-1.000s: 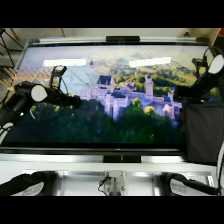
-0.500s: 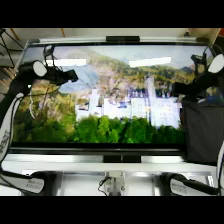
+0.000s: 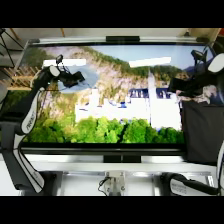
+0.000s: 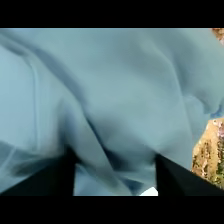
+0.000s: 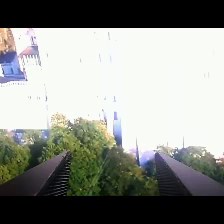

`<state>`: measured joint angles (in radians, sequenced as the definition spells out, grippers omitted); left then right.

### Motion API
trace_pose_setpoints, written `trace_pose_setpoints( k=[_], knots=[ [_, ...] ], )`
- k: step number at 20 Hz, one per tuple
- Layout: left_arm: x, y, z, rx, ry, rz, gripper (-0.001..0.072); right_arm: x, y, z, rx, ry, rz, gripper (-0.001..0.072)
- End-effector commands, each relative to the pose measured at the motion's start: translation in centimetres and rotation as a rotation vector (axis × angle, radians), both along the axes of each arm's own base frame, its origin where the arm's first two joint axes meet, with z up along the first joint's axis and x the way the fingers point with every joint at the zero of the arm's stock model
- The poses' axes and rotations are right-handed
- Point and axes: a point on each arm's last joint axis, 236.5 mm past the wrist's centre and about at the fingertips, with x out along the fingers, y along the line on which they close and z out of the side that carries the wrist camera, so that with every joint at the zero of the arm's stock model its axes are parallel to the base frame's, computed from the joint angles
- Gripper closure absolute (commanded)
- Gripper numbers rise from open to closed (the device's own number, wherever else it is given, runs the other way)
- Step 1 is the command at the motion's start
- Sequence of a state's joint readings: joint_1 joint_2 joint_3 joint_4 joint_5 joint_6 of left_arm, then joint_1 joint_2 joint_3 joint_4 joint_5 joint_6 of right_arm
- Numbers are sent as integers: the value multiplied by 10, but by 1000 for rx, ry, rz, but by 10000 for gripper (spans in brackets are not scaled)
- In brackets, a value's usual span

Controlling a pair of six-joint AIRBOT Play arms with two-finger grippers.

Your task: Fold the shirts.

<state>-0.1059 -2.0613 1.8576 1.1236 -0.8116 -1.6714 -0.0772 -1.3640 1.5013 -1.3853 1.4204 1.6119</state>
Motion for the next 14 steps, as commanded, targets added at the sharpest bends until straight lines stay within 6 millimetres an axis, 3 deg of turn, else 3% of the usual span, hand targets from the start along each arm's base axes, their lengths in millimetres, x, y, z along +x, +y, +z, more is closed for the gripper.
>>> trace_pose_setpoints(
  k=[1,3,4,5,7,9,11,12,14],
  knots=[
    [9,-10,-14,-37,-13,17,625,4,3,2,14,-15,-4,79],
    [11,-14,12,-72,-36,14,668,4,3,2,15,-18,-3,79],
    [9,-21,39,-80,-59,-12,669,4,3,2,14,-19,1,79],
    [4,-34,74,-67,-114,-74,670,0,3,1,13,-1,6,79],
    [-16,-65,172,14,-319,-238,670,-11,-1,2,-8,29,10,79],
    [-61,-83,276,77,-491,-317,670,-18,-8,21,-50,-19,27,79],
    [-126,-95,360,99,-610,-387,670,-31,-20,59,-122,-120,35,79],
    [-160,-103,392,80,-648,-420,669,-41,-28,82,-166,-180,24,79],
    [-219,-122,425,36,-679,-494,669,-65,-37,125,-215,-294,-8,79]
  ],
)
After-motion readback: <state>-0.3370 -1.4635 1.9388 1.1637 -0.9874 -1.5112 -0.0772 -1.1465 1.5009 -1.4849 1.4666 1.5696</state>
